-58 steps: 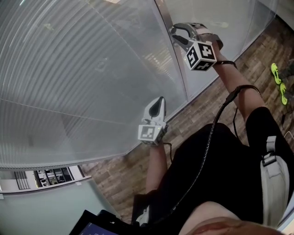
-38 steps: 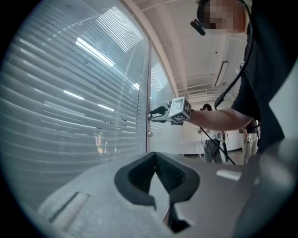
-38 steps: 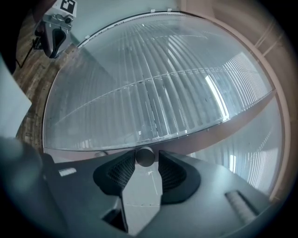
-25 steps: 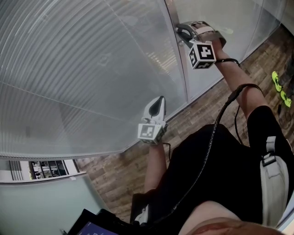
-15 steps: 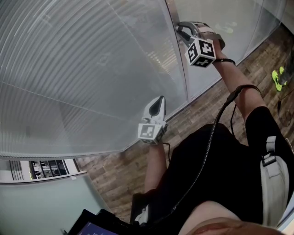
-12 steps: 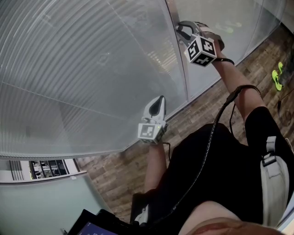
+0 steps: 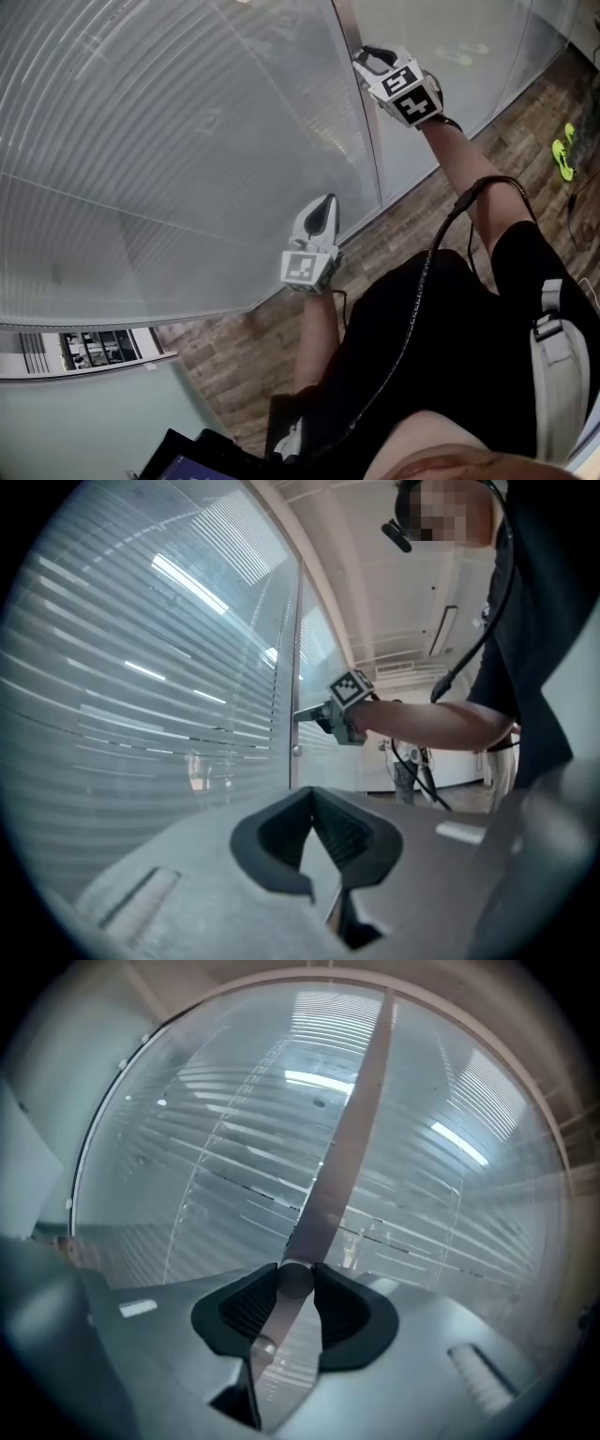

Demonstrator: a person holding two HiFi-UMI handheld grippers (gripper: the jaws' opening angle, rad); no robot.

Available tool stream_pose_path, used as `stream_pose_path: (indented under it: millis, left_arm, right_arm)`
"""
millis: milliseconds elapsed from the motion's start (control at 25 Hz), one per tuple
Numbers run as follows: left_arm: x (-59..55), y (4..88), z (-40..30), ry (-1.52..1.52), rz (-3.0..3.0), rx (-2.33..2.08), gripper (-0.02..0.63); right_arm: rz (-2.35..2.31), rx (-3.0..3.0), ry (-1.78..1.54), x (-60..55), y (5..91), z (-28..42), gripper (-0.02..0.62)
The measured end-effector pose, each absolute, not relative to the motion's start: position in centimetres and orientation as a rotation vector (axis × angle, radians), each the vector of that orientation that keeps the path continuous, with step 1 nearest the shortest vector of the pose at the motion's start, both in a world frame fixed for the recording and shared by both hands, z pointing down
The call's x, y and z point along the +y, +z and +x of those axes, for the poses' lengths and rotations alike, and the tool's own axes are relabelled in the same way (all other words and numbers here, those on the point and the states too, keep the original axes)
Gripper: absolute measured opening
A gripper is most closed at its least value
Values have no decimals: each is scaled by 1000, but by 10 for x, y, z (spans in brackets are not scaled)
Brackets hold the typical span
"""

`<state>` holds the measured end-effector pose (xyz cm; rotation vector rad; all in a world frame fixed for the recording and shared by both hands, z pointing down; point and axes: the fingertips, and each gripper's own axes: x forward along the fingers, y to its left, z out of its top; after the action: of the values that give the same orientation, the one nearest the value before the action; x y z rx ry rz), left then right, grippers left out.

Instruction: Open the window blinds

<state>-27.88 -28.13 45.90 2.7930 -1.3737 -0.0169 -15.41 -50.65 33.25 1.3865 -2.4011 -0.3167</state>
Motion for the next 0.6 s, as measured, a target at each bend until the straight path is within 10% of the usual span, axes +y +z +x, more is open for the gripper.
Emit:
stream_pose_path:
  millis: [600]
  left_arm:
    - [-282,460,-274,5,2796,-1354,2]
  right_arm:
    - [1488,-2755,388,-511,332,-147,127]
